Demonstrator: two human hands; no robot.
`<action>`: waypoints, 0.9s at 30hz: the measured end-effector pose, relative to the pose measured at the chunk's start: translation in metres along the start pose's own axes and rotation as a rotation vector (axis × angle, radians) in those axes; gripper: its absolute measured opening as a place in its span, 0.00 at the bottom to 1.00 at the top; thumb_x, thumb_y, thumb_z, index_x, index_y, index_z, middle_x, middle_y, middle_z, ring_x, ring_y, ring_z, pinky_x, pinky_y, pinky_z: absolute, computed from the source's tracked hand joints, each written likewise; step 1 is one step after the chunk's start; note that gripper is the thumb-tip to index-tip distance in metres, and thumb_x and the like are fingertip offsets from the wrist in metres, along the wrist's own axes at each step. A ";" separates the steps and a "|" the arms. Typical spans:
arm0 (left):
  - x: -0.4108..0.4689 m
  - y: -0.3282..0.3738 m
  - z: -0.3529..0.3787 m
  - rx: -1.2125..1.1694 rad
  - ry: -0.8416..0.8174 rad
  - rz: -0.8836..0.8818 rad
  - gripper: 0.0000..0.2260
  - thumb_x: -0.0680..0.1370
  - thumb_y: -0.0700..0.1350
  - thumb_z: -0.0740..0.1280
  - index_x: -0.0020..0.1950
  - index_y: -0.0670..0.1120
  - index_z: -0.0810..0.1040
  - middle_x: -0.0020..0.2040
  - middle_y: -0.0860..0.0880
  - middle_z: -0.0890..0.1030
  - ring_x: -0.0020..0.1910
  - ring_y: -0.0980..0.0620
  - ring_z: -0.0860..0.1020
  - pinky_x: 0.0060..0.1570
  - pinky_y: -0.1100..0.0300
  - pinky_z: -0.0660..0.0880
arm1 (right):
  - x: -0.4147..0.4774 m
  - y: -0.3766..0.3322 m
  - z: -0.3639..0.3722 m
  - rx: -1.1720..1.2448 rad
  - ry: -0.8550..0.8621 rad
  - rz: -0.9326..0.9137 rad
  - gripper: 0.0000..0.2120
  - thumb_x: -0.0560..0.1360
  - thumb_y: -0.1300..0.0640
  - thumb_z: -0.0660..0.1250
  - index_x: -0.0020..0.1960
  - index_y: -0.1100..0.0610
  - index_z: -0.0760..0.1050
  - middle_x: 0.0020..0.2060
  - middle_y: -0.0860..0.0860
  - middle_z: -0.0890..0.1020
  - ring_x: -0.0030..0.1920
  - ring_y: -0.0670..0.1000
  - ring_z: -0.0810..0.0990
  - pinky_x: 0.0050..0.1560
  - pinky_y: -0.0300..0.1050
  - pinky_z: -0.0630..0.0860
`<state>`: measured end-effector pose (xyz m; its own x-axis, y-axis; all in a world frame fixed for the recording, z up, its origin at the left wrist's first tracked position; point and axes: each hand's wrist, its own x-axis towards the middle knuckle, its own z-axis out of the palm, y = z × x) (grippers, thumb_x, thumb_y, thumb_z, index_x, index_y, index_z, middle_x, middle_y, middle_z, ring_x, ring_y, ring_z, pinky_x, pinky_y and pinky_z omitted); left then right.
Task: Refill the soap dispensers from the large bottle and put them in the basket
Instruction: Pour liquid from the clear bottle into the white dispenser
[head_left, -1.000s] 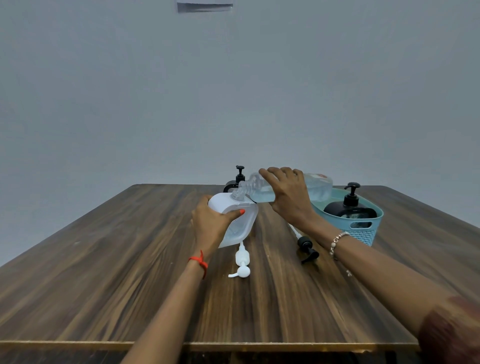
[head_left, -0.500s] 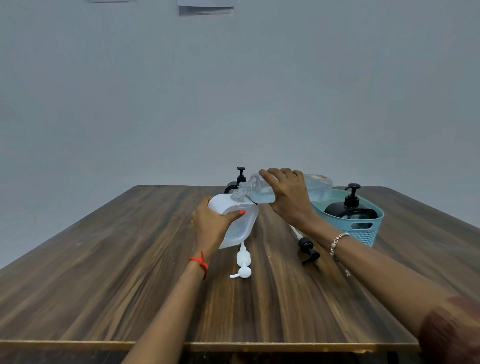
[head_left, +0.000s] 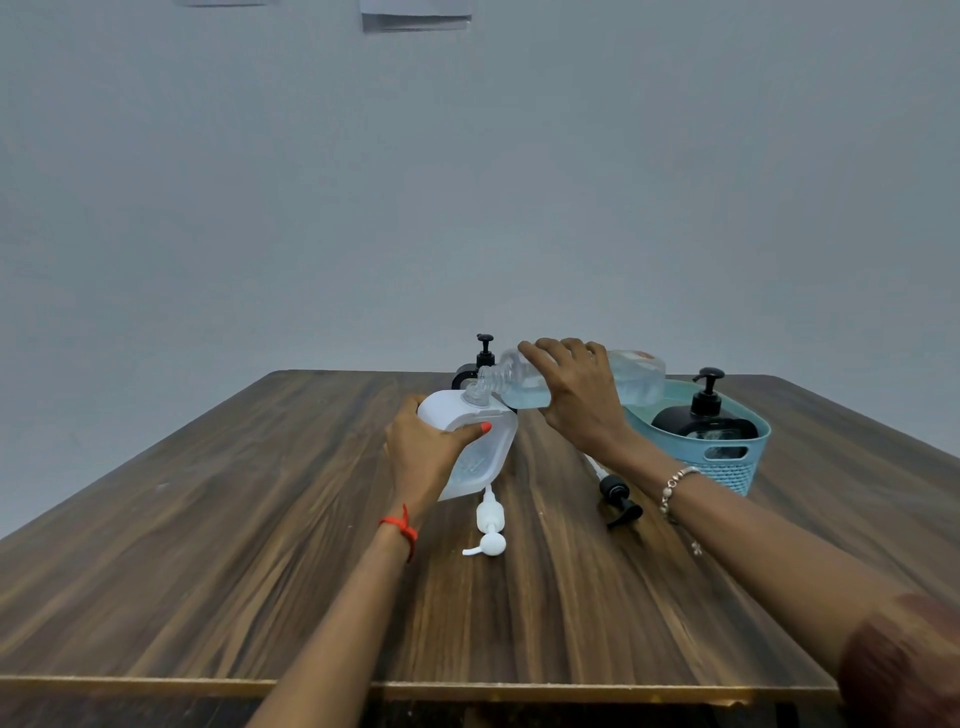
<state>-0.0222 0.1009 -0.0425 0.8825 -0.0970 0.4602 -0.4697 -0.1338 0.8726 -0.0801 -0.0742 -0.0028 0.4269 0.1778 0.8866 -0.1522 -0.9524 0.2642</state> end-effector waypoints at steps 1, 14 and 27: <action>0.000 0.000 0.000 0.000 0.000 -0.001 0.29 0.60 0.52 0.80 0.56 0.45 0.76 0.51 0.48 0.81 0.48 0.48 0.79 0.50 0.49 0.78 | 0.000 0.000 0.000 0.000 0.000 -0.001 0.33 0.53 0.71 0.74 0.57 0.57 0.74 0.47 0.57 0.82 0.43 0.60 0.80 0.45 0.53 0.74; -0.003 -0.001 -0.003 -0.006 0.010 -0.005 0.28 0.60 0.51 0.80 0.55 0.45 0.77 0.49 0.47 0.81 0.47 0.48 0.79 0.47 0.52 0.78 | -0.003 -0.003 0.003 0.009 0.000 -0.017 0.37 0.53 0.69 0.75 0.59 0.53 0.67 0.48 0.54 0.82 0.43 0.58 0.80 0.45 0.52 0.74; 0.003 0.000 -0.008 -0.103 0.003 -0.031 0.26 0.60 0.49 0.80 0.54 0.46 0.76 0.48 0.50 0.79 0.45 0.51 0.78 0.43 0.60 0.74 | 0.004 -0.010 0.000 0.283 -0.050 0.175 0.31 0.58 0.66 0.74 0.61 0.59 0.74 0.49 0.56 0.81 0.44 0.61 0.79 0.46 0.53 0.71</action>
<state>-0.0197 0.1086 -0.0399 0.8966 -0.0914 0.4334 -0.4378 -0.0347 0.8984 -0.0764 -0.0645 -0.0016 0.4606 0.0001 0.8876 0.0234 -0.9997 -0.0120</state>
